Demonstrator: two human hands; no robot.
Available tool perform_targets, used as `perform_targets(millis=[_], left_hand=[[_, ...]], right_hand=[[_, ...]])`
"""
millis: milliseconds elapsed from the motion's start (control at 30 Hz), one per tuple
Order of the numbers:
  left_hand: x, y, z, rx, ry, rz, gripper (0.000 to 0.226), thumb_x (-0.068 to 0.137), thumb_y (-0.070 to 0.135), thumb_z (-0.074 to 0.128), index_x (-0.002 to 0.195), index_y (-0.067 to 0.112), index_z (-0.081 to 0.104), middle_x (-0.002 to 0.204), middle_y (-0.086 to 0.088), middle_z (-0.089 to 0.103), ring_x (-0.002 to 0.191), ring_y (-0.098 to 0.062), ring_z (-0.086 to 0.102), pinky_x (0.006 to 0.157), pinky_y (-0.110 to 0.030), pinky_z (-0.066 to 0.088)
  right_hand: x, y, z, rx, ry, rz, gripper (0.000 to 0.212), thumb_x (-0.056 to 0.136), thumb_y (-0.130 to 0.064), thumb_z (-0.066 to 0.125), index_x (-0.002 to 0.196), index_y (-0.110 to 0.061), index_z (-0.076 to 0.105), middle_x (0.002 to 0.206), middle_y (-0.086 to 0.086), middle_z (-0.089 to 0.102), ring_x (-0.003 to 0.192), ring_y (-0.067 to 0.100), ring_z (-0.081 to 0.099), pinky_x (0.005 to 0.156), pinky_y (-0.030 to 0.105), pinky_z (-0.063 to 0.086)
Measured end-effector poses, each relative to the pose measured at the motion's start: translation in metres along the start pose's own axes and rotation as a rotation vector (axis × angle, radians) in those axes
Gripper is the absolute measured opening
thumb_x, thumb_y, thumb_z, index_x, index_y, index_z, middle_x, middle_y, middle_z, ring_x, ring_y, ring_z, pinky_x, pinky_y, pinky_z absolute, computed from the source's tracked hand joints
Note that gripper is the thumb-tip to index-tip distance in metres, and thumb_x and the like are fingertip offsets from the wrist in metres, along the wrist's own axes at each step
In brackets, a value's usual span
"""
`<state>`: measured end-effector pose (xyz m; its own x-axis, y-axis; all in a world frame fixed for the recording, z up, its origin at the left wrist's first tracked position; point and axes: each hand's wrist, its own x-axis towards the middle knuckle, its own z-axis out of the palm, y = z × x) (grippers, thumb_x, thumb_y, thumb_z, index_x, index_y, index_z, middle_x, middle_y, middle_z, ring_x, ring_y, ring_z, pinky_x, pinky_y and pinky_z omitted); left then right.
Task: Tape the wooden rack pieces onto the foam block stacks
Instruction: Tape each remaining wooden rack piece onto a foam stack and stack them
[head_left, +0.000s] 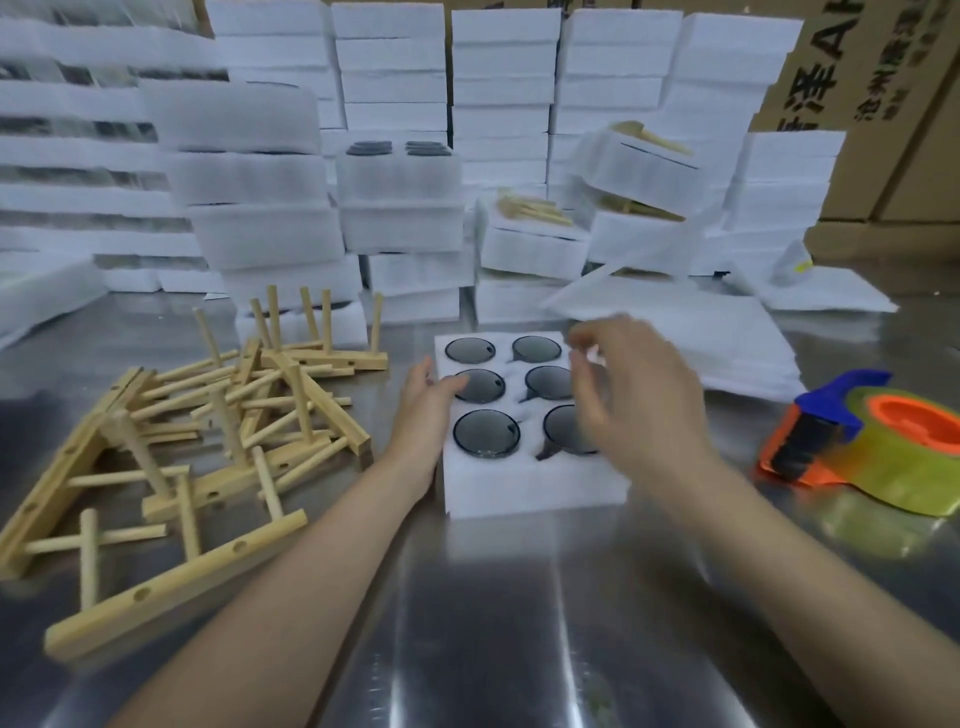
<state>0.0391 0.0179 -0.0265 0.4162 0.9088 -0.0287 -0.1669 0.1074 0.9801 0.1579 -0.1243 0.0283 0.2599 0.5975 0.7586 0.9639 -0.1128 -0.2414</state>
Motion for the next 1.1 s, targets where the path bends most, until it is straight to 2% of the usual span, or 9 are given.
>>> perform_targets(millis=[133, 300, 433, 533, 600, 733, 833, 933, 1100], left_hand=[[0.003, 0.000, -0.003, 0.041, -0.015, 0.061, 0.048, 0.085, 0.004, 0.054, 0.133, 0.010, 0.049, 0.128, -0.016, 0.059, 0.108, -0.028, 0.062, 0.091, -0.041, 0.049], [0.003, 0.004, -0.003, 0.076, -0.060, 0.095, 0.052, 0.074, 0.011, 0.054, 0.125, 0.018, 0.057, 0.117, -0.007, 0.067, 0.108, -0.025, 0.064, 0.092, -0.042, 0.050], [0.000, 0.006, -0.004, 0.071, -0.076, 0.117, 0.051, 0.067, 0.017, 0.053, 0.116, 0.023, 0.063, 0.114, -0.004, 0.068, 0.105, -0.025, 0.065, 0.088, -0.042, 0.051], [0.002, 0.005, -0.004, 0.067, -0.068, 0.109, 0.042, 0.073, 0.020, 0.055, 0.114, 0.026, 0.064, 0.120, -0.004, 0.065, 0.109, -0.024, 0.063, 0.095, -0.047, 0.050], [0.003, 0.007, -0.003, -0.036, -0.055, 0.058, 0.033, 0.088, 0.029, 0.052, 0.116, 0.017, 0.065, 0.123, -0.011, 0.063, 0.110, -0.028, 0.062, 0.096, -0.046, 0.050], [0.006, 0.007, -0.008, -0.313, -0.037, -0.029, 0.062, 0.101, 0.052, 0.025, 0.110, 0.012, 0.071, 0.099, -0.011, 0.073, 0.091, -0.024, 0.069, 0.081, -0.035, 0.052], [0.005, 0.009, -0.009, -0.314, -0.141, -0.033, 0.042, 0.099, 0.036, 0.039, 0.105, 0.007, 0.068, 0.094, -0.009, 0.072, 0.088, -0.023, 0.067, 0.075, -0.033, 0.050], [0.002, 0.010, -0.006, -0.188, -0.206, 0.015, 0.035, 0.092, 0.003, 0.041, 0.122, 0.010, 0.058, 0.105, -0.008, 0.069, 0.089, -0.021, 0.067, 0.072, -0.031, 0.054], [-0.003, 0.013, -0.006, -0.091, -0.193, 0.038, 0.039, 0.088, -0.006, 0.043, 0.117, 0.016, 0.058, 0.098, -0.002, 0.071, 0.076, -0.013, 0.071, 0.059, -0.023, 0.055]], right_hand=[[0.061, 0.045, 0.020, -0.294, -0.174, 0.082, 0.026, 0.076, -0.002, 0.056, 0.098, 0.001, 0.070, 0.147, 0.020, 0.035, 0.141, 0.037, 0.024, 0.117, 0.048, 0.012], [0.092, 0.074, 0.044, -0.524, -0.458, 0.164, 0.031, 0.084, -0.013, 0.052, 0.109, -0.002, 0.067, 0.152, 0.015, 0.025, 0.145, 0.031, 0.004, 0.112, 0.058, -0.014], [0.100, 0.077, 0.038, -0.418, -0.273, 0.227, 0.028, 0.083, 0.002, 0.046, 0.106, 0.005, 0.061, 0.140, 0.017, 0.038, 0.137, 0.032, 0.022, 0.113, 0.065, -0.004], [0.090, 0.061, 0.019, 0.077, 0.203, 0.075, 0.032, 0.085, 0.006, 0.051, 0.112, 0.000, 0.066, 0.128, 0.010, 0.055, 0.123, 0.029, 0.048, 0.112, 0.035, 0.030], [0.070, 0.043, 0.011, 0.369, 0.299, -0.094, 0.028, 0.079, 0.011, 0.054, 0.093, -0.005, 0.073, 0.111, 0.001, 0.063, 0.106, 0.018, 0.060, 0.095, 0.018, 0.044], [0.018, 0.036, 0.027, 0.797, -0.010, 0.184, 0.032, 0.070, 0.031, 0.050, 0.062, 0.006, 0.067, 0.084, -0.003, 0.073, 0.093, 0.009, 0.068, 0.086, 0.021, 0.049], [0.008, 0.053, 0.033, 0.899, -0.220, 0.396, 0.044, 0.074, 0.033, 0.045, 0.053, -0.003, 0.059, 0.075, -0.007, 0.074, 0.088, 0.006, 0.070, 0.081, 0.016, 0.050], [0.013, 0.061, 0.033, 0.921, -0.231, 0.404, 0.045, 0.079, 0.028, 0.046, 0.054, -0.008, 0.054, 0.072, -0.003, 0.074, 0.085, 0.007, 0.071, 0.077, 0.015, 0.050], [0.017, 0.058, 0.034, 0.928, -0.200, 0.526, 0.028, 0.088, 0.014, 0.045, 0.080, -0.005, 0.063, 0.086, 0.009, 0.070, 0.087, 0.017, 0.064, 0.083, 0.022, 0.048]])
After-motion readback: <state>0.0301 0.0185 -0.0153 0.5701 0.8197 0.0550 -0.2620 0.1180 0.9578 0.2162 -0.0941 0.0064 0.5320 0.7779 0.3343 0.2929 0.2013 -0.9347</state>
